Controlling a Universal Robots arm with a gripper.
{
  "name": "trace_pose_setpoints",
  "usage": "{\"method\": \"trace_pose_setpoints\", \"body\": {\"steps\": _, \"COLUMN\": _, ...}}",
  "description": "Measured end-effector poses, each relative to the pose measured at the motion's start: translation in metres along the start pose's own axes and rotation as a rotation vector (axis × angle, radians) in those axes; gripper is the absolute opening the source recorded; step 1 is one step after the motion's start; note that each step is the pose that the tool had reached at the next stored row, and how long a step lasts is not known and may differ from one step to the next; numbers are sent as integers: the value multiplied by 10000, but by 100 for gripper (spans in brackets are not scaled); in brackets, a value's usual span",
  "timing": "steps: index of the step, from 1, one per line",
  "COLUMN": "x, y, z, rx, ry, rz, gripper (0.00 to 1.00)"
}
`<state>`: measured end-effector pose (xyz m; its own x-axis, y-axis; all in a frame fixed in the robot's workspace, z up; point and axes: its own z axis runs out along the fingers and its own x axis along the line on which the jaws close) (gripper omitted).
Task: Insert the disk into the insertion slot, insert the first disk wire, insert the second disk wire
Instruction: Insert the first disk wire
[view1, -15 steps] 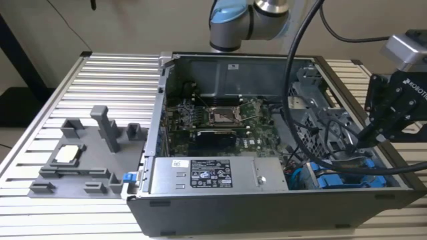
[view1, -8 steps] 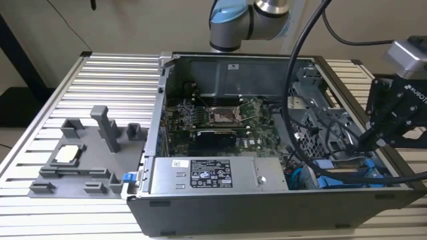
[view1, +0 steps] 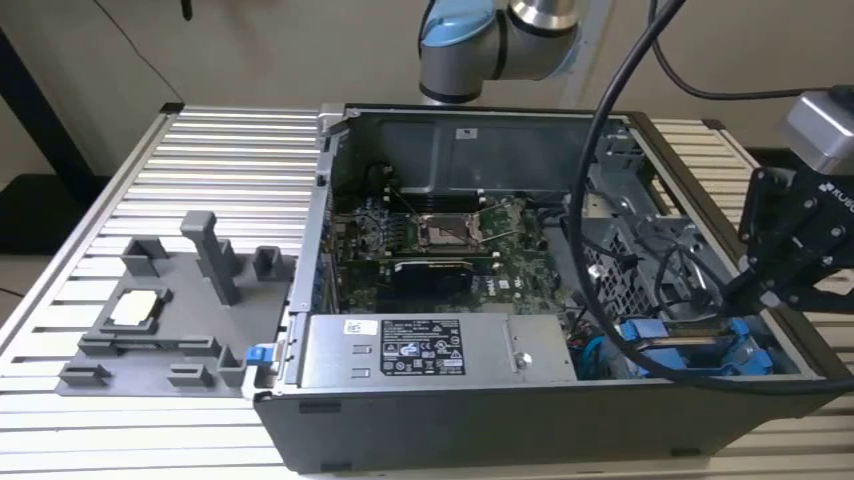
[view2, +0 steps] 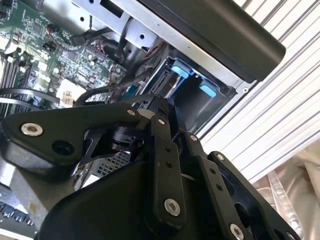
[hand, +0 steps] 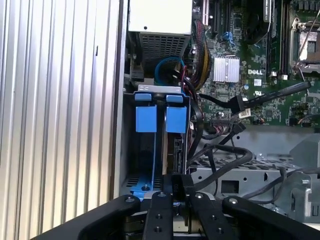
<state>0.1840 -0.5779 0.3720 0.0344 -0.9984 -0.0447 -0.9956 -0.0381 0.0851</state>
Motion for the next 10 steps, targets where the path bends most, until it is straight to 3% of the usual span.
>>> {"method": "trace_pose_setpoints", "body": {"steps": 5, "x": 5, "y": -1, "z": 23, "rx": -59, "ry": -87, "rz": -4, "gripper": 19}}
{"method": "trace_pose_setpoints", "body": {"steps": 8, "x": 5, "y": -4, "z": 46, "rx": -55, "ry": -273, "rz": -22, "gripper": 19}}
{"method": "trace_pose_setpoints", "body": {"steps": 10, "x": 5, "y": -6, "z": 69, "rx": -53, "ry": -324, "rz": -27, "gripper": 19}}
